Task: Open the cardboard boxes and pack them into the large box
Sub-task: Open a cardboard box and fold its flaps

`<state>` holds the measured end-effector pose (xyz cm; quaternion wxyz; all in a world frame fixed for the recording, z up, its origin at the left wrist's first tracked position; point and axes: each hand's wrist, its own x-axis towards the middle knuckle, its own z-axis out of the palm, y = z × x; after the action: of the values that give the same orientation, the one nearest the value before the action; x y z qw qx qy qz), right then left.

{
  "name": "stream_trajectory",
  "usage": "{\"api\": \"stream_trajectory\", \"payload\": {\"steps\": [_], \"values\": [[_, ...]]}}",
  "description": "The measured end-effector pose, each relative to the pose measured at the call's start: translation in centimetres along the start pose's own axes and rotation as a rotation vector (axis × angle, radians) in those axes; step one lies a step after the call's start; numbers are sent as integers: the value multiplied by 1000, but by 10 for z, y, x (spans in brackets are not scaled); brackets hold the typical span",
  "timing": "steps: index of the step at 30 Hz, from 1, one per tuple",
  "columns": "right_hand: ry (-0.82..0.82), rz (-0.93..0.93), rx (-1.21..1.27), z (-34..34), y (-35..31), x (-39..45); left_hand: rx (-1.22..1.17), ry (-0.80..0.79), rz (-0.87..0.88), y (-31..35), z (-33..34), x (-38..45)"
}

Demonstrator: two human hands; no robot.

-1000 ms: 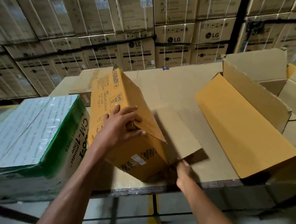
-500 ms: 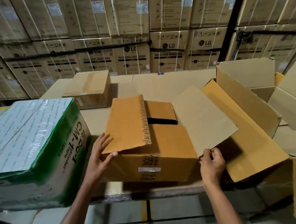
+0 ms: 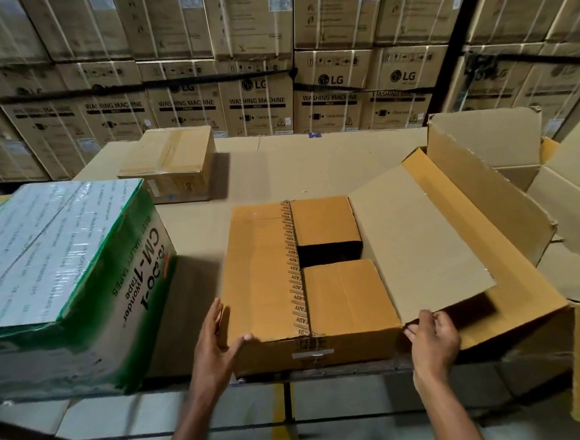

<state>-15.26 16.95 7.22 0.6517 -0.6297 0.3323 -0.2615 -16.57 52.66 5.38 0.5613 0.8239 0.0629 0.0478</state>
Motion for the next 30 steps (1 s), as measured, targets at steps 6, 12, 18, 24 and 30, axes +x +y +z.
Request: {"api": "stream_trajectory", "payload": {"steps": [6,12,18,24,30], "values": [[10,33,61,3,-2,1,190,-103,8,0,5,1],[11,44,81,4,-6,-2,125,-8,-25,-2,7,-3],[8,105,113,5,-7,-5,-157,149,-121,2,10,-12],[29,217,114,6,-8,-4,-346,327,-429,-13,1,-9],[44,206,-175,-4,0,3,-326,446,-491,-5,-9,-13]]}}
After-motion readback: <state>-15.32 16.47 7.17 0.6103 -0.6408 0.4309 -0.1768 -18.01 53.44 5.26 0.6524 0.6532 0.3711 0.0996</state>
